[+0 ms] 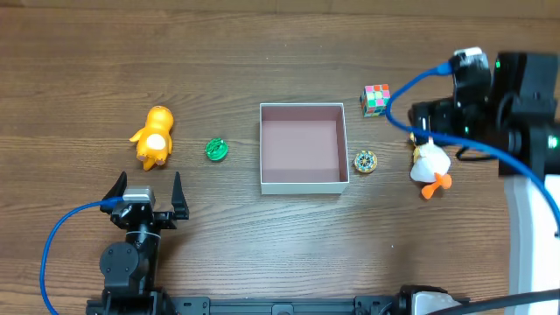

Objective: Pack container
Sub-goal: 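Move the right gripper up and over to the Rubik's cube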

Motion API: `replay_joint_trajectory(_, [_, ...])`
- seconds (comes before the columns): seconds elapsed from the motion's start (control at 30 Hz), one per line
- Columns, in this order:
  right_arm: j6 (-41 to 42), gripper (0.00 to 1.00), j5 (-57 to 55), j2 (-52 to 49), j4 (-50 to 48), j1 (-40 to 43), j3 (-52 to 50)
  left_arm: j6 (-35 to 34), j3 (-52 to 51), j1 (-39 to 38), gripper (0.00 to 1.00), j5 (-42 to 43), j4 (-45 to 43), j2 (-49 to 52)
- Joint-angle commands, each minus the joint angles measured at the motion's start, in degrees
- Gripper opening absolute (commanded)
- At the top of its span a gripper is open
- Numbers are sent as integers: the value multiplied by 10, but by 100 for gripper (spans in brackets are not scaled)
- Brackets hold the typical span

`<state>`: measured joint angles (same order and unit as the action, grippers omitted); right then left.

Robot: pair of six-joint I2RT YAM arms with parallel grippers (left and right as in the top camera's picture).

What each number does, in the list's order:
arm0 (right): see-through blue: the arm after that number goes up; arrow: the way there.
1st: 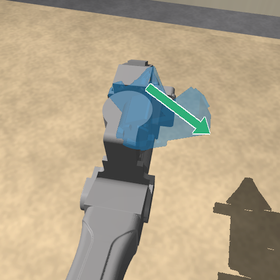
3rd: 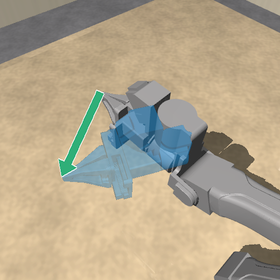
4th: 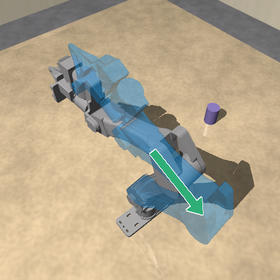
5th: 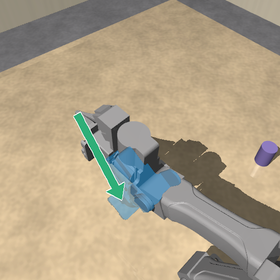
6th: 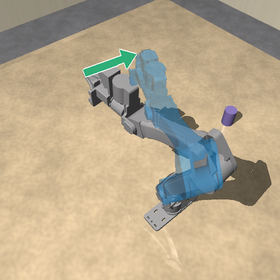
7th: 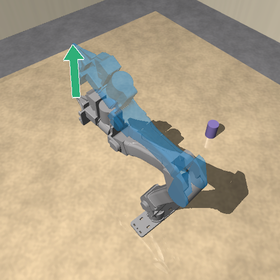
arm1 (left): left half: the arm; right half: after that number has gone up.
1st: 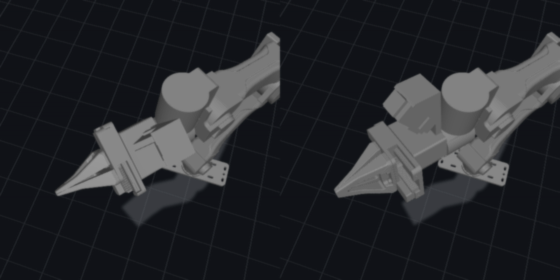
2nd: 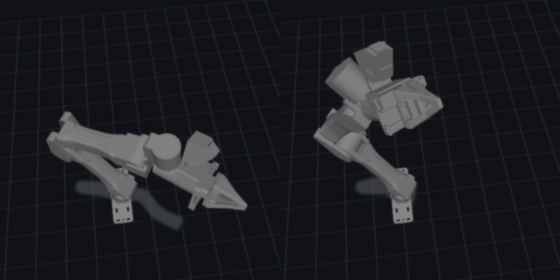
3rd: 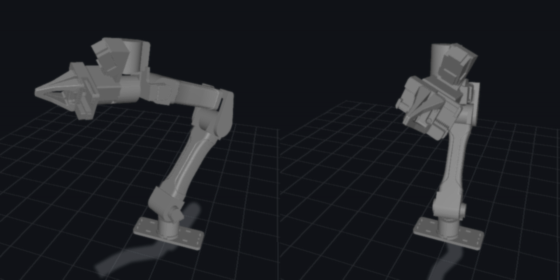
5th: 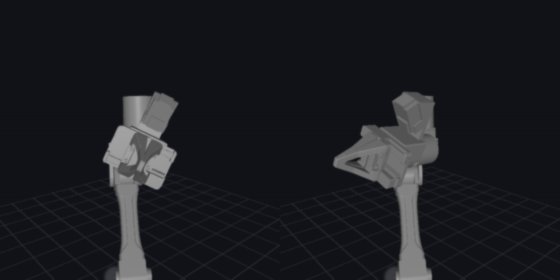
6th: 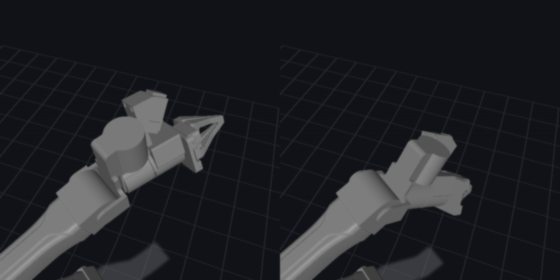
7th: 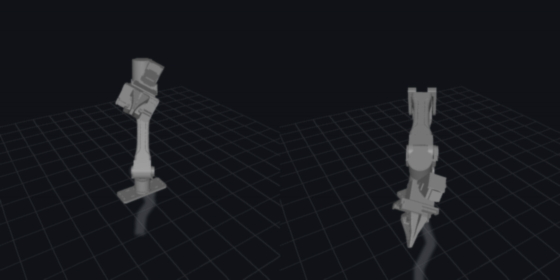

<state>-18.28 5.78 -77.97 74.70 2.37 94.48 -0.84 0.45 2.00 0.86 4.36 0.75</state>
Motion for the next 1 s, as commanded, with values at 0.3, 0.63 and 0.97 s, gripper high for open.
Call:
replay_joint_trajectory(0.3, [-12, 100, -12, -44, 7, 41, 54, 13, -2, 3, 100, -4, 1, -4])
replay_joint_trajectory(0.63, [51, 100, 66, -122, -95, 63, 53, 13, -2, 3, 100, -4, 1, -4])
replay_joint_trajectory(0.97, [72, 100, 59, -219, -98, 55, 53, 13, -2, 3, 100, -4, 1, -4])
